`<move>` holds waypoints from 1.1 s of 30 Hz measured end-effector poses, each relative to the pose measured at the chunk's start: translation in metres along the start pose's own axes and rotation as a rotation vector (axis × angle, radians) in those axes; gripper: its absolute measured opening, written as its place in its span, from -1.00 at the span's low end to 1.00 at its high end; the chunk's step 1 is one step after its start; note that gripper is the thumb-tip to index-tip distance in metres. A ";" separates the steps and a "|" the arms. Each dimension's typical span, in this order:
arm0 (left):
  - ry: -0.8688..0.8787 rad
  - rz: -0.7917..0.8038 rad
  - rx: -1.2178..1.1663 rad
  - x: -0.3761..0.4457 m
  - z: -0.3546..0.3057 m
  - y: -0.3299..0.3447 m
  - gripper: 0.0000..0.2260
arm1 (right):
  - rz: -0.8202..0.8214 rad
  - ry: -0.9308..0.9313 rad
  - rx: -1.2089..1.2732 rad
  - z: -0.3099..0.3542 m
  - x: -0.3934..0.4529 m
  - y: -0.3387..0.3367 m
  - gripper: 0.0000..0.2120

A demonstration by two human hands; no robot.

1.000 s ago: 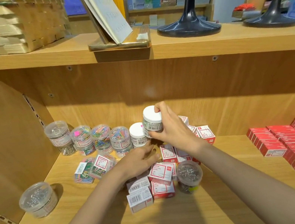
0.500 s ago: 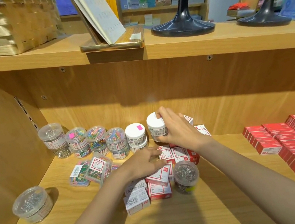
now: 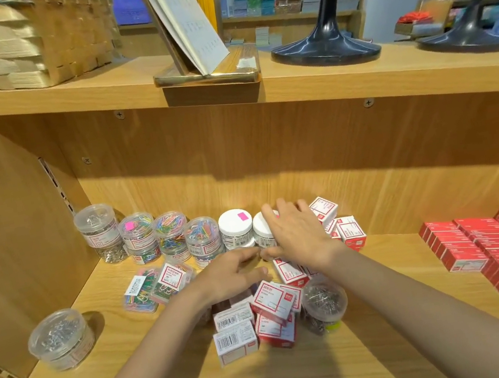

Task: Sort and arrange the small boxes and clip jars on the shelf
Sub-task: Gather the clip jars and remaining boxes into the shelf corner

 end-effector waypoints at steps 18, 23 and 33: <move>0.177 -0.552 0.161 -0.045 -0.003 -0.049 -0.71 | -0.129 -0.173 0.115 0.011 -0.005 -0.016 -0.29; 0.117 -0.570 0.329 -0.051 0.006 -0.060 -0.72 | -0.116 -0.156 0.084 0.028 0.008 -0.006 -0.39; 0.129 -0.551 0.435 -0.065 0.027 -0.065 -0.57 | -0.266 -0.165 0.108 0.043 0.016 -0.012 -0.36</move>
Point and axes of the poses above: each hand's wrist, its own x-axis towards the middle knuckle, its own y-axis out of the palm, z = x × y, the point moved 8 cm from there along x, towards the middle knuckle, and after that the axes turned 11 degrees about -x, right-handed, at the moved point
